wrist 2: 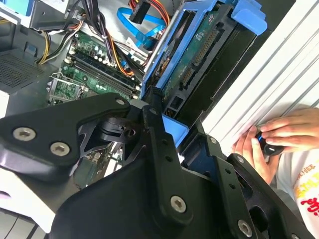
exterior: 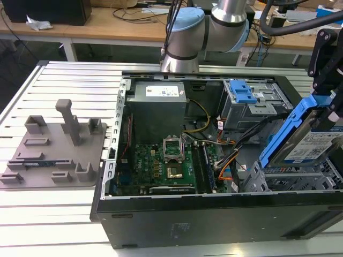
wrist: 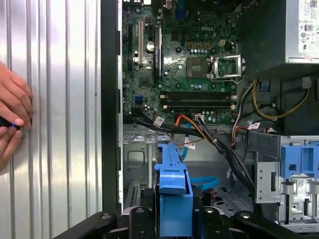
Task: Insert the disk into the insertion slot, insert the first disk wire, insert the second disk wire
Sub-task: 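Insert the disk into the insertion slot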
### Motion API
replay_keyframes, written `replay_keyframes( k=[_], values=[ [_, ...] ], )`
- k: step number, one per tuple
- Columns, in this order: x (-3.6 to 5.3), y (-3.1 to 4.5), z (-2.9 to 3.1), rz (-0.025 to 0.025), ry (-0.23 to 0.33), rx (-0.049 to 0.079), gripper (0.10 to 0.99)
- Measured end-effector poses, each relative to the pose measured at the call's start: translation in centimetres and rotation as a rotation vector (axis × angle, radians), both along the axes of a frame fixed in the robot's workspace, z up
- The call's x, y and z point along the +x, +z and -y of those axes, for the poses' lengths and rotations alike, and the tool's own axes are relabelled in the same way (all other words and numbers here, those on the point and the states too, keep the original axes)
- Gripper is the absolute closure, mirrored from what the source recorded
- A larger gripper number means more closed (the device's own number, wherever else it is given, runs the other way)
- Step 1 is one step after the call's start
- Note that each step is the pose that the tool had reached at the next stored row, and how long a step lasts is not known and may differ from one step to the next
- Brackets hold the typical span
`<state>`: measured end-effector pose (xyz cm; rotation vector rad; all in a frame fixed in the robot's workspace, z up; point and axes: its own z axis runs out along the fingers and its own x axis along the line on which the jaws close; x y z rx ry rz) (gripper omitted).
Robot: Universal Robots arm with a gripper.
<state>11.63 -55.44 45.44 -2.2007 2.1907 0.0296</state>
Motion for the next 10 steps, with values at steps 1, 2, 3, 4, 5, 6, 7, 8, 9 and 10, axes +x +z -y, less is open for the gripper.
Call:
replay_keyframes(
  k=[1, 2, 3, 4, 5, 6, 7, 8, 9, 10],
  values=[
    [0.0, -0.04, 0.01, 0.0, -0.001, 0.0, 0.722],
    [0.0, -0.14, 0.07, 0.0001, -0.004, 0.0, 0.722],
    [0.0, -0.18, 0.07, 0.0, -0.004, 0.0, 0.722],
    [0.01, -0.22, 0.08, 0.0001, -0.005, 0.0, 0.722],
    [0.01, -0.32, 0.09, 0.0, -0.007, 0.0, 0.722],
    [0.02, -0.37, 0.09, 0.0001, -0.008, 0.0, 0.722],
    [0.02, -0.44, 0.1, 0.0, -0.008, 0.0, 0.722],
    [0.03, -0.58, 0.1, 0.0, -0.009, 0.0, 0.722],
    [0.02, -0.7, 0.1, -0.0001, -0.009, -0.001, 0.722],
    [0.02, -0.79, 0.1, -0.0001, -0.009, -0.001, 0.722]
  ],
)
